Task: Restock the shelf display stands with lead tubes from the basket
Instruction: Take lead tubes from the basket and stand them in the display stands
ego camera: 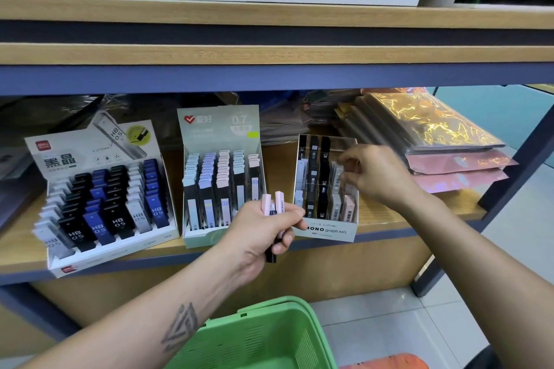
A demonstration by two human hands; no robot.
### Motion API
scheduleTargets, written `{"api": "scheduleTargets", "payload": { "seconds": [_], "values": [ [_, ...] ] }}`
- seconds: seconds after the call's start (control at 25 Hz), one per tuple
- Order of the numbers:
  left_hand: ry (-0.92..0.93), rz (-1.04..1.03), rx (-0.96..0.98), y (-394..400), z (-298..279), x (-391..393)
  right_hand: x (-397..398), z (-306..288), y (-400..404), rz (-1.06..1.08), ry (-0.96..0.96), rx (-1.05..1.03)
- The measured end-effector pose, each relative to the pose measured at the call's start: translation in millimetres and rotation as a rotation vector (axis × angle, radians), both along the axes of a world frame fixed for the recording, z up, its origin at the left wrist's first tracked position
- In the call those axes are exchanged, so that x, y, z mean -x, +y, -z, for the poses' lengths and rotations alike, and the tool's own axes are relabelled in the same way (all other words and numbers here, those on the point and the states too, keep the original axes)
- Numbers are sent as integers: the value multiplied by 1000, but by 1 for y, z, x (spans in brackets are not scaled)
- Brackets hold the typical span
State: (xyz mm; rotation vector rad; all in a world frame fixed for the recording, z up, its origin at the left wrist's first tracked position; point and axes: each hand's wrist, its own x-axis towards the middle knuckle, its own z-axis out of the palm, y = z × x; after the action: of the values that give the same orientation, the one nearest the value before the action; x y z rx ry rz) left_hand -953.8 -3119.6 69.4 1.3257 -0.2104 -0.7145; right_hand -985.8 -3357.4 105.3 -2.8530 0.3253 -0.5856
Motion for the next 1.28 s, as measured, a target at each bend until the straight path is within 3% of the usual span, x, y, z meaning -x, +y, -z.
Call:
{"api": "scheduleTargets", "payload": {
  "seconds": [0.24,0.36,0.44,0.52,0.6,0.84,1.12,1.28],
  "values": [
    [83,113,12,-1,1,0,3,-9,9,-39,-90,-29],
    [114,159,27,0,0,2,6,-18,35,-187,-119,-255],
    [121,169,49,0,-1,1,9,-25,51,-352,80,-514],
    [114,174,58,1,-1,1,10,-25,59,-475,291,-627],
    [107,184,61,3,-2,2,9,-20,62,-534,342,-701],
    [169,136,91,11,-4,-1,6,-20,49,-400,252,-884],
    [157,96,105,8,-3,-1,13,-24,41,-396,213,-904],
    [156,84,93,-4,-4,1,22,-37,17,-276,-14,-950]
  ]
}}
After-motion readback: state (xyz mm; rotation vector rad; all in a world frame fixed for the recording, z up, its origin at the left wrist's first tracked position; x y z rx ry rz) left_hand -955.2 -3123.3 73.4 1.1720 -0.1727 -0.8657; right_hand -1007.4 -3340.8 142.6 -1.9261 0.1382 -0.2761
